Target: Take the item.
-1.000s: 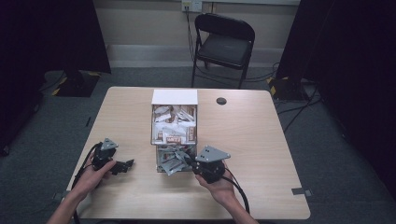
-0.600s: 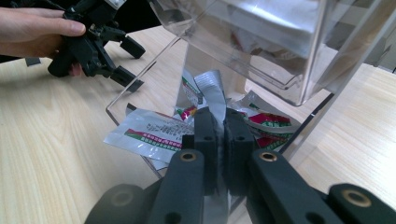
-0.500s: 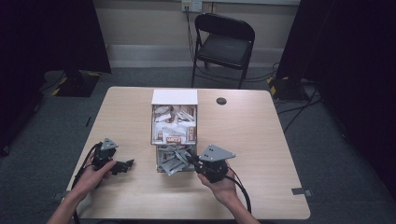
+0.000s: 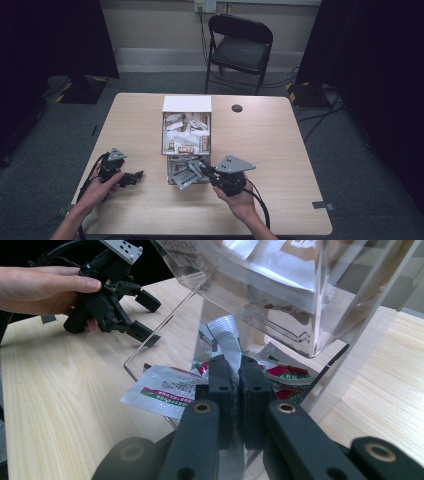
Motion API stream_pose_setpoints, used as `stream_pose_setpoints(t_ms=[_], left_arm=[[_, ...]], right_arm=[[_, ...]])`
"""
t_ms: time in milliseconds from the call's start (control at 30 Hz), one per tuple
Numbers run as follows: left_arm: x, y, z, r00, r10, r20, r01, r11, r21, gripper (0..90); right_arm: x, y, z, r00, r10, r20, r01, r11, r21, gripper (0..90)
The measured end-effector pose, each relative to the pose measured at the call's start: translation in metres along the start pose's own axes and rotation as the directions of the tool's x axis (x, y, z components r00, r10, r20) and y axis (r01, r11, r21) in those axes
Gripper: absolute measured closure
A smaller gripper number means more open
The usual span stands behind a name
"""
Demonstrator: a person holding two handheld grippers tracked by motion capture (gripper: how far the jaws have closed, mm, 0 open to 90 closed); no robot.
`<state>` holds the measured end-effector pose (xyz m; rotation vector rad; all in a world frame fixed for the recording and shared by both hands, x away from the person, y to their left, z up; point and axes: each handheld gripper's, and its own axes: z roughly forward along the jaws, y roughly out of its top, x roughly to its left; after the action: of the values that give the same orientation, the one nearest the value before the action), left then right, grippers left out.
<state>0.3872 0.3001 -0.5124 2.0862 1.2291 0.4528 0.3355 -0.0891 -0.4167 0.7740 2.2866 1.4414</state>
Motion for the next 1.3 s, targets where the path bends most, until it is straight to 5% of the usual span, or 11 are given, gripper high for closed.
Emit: stream_pose_setpoints(t_ms=[933,1300], left_arm=[[0.000,0.000,0.000,1.0000,0.000,0.000,0.000,1.0000,0.000,0.0],[0.000,0.000,0.000,1.0000,-0.001,0.000,0.001,1.0000,0.000,0.0]], right_arm=[[-0.002,0.003,-0.023,0.9987,0.050,-0.012,-0.050,0.998,-0.045,86.7],[-0.006,-0.001,-0.037,0.9987,0.050,0.004,-0.050,0.998,-0.024,86.7]])
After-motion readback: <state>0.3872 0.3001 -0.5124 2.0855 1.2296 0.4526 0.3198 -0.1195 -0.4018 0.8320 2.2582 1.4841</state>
